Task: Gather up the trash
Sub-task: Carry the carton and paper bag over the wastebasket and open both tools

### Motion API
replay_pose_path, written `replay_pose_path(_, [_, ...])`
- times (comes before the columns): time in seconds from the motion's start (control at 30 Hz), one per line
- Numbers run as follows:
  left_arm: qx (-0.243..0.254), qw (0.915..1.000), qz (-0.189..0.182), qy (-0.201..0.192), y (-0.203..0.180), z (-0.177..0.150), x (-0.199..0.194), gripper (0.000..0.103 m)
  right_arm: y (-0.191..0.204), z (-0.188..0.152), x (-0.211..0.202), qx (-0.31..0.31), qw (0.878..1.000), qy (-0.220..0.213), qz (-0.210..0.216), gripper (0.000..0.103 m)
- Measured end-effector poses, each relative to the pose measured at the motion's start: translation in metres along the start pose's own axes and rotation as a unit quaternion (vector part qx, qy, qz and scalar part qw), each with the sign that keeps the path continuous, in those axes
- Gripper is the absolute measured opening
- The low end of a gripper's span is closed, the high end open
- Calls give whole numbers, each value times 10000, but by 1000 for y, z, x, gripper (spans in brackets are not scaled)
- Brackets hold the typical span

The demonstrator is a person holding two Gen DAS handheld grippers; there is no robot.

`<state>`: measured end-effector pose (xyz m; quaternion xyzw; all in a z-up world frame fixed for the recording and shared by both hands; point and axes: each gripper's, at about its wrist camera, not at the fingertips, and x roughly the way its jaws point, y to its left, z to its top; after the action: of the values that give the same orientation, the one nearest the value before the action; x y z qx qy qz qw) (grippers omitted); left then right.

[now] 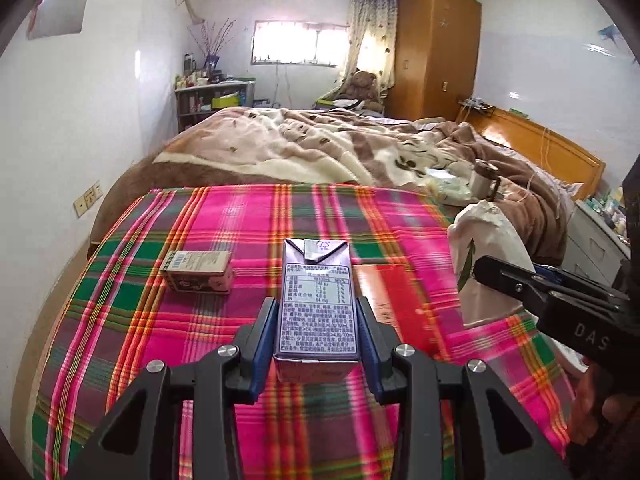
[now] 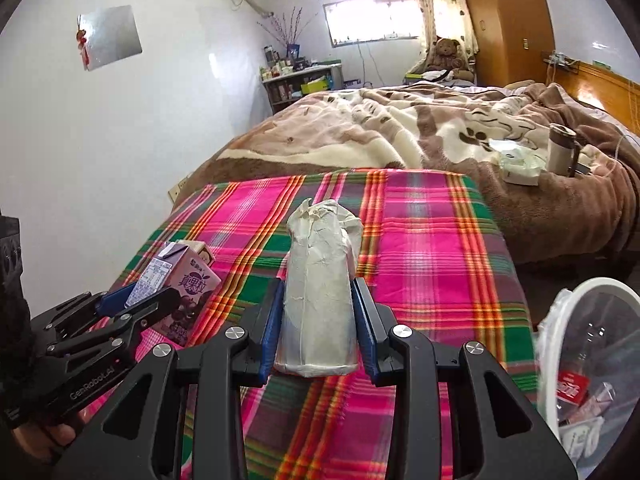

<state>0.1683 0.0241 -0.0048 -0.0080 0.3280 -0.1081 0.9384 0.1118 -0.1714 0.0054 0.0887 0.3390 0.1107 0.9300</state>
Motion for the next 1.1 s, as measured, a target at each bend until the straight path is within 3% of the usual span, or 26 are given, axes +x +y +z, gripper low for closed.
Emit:
replay_pose_path(0.57, [526, 9961, -626, -344, -101, 4, -39, 39, -62, -15, -76, 375, 9973, -385, -492, 35])
replay_pose_path(1.1, [1036, 9840, -1434, -208, -207, -2, -30, 39, -132, -30, -118, 777, 9895, -427, -1142, 35])
